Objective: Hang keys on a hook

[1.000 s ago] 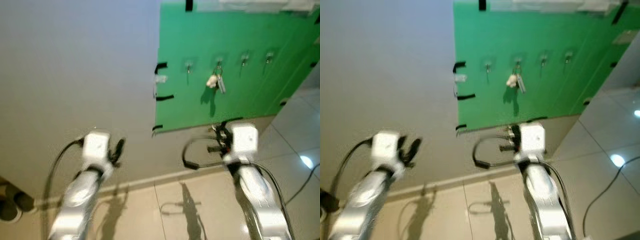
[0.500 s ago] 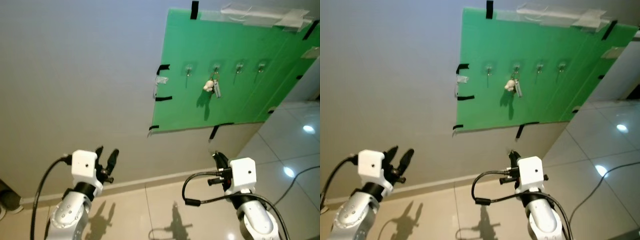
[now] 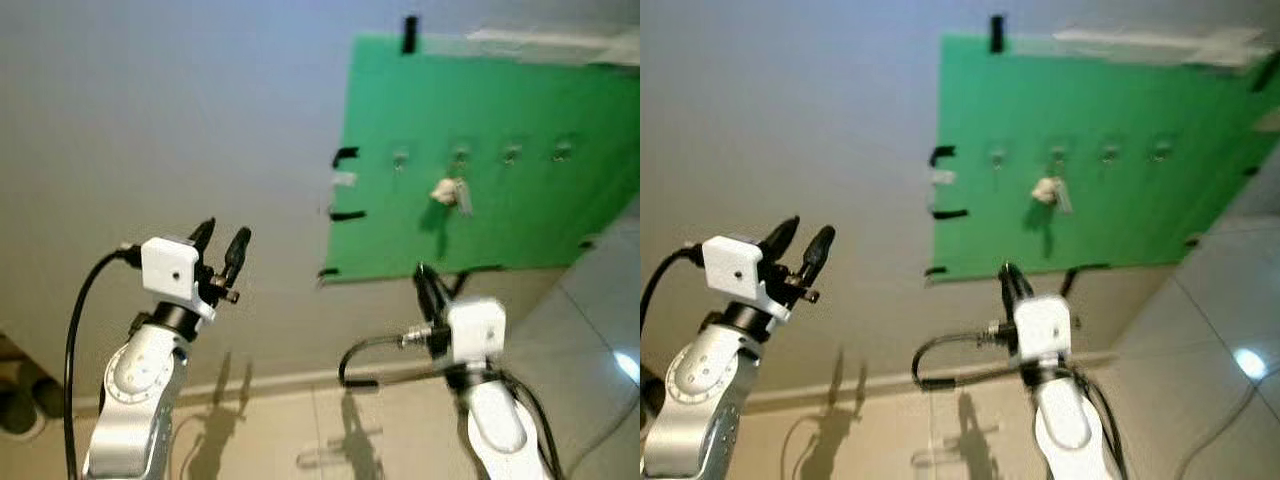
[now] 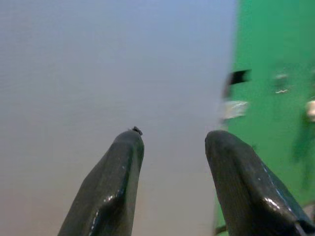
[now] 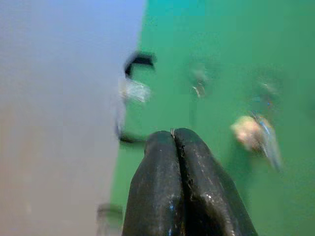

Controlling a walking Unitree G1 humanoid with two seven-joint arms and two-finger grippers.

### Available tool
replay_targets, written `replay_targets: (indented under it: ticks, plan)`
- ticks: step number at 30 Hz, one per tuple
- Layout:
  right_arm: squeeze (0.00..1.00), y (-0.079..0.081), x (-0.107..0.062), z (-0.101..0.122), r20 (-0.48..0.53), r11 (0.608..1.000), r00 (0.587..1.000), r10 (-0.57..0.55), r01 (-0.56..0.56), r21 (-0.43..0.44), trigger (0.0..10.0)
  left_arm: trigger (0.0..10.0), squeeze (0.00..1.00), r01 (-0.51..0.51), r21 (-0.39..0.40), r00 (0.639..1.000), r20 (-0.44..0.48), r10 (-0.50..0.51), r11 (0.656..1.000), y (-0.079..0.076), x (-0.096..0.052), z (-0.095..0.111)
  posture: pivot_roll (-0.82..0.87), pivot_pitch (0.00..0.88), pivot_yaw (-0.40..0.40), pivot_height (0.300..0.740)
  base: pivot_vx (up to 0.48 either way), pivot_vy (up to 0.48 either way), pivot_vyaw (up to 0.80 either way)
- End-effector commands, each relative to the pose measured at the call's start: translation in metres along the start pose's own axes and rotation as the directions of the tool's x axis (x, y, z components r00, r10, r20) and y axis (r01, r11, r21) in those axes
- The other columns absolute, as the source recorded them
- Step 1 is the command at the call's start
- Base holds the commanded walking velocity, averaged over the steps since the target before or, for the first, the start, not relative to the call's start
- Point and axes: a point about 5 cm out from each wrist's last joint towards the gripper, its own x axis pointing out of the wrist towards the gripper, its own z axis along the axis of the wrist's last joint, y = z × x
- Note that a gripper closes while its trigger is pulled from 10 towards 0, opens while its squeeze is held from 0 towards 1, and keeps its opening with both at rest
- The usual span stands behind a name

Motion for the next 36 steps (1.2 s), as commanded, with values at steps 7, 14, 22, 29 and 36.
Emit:
replay_targets:
  ticks: [7, 14, 22, 29, 36]
  plan:
    - [0.00, -0.018, 0.023, -0.002, -0.018, 1.000, 1.000, -0.004, 0.004, -0.001, 0.0, 10.0, 0.00, 0.059, -0.009, 0.996, -0.062, -0.059, 0.998, -0.009, 0.013, -0.007, 0.06, 0.000, -0.031, 0.740, 0.432, 0.000, 0.00]
    - [0.00, -0.022, 0.035, 0.002, -0.010, 1.000, 1.000, 0.015, -0.015, -0.008, 0.0, 10.0, 0.00, 0.048, -0.013, 0.995, -0.085, -0.049, 0.999, -0.005, 0.022, -0.008, 0.06, 0.000, -0.021, 0.740, 0.062, 0.000, 0.00]
    - [0.00, -0.005, 0.036, -0.006, -0.112, 0.958, 0.960, 0.256, -0.237, 0.161, 0.0, 10.0, 0.00, 0.074, -0.051, 0.989, -0.124, -0.080, 0.996, -0.003, 0.027, -0.014, 0.05, 0.000, -0.014, 0.740, 0.000, 0.000, 0.00]
    - [0.00, -0.008, 0.052, 0.001, -0.108, 0.904, 0.927, 0.359, -0.317, 0.285, 0.0, 10.0, 0.00, 0.141, -0.045, 0.971, -0.187, -0.147, 0.989, -0.007, 0.033, -0.024, 0.05, 0.000, -0.019, 0.740, 0.000, 0.000, 0.00]
    - [0.00, -0.027, 0.077, 0.000, -0.147, 0.922, 0.952, 0.270, -0.212, 0.323, 0.0, 10.0, 0.00, 0.179, -0.080, 0.965, -0.181, -0.191, 0.981, -0.015, 0.035, -0.030, 0.06, 0.000, -0.021, 0.740, 0.000, 0.000, 0.00]
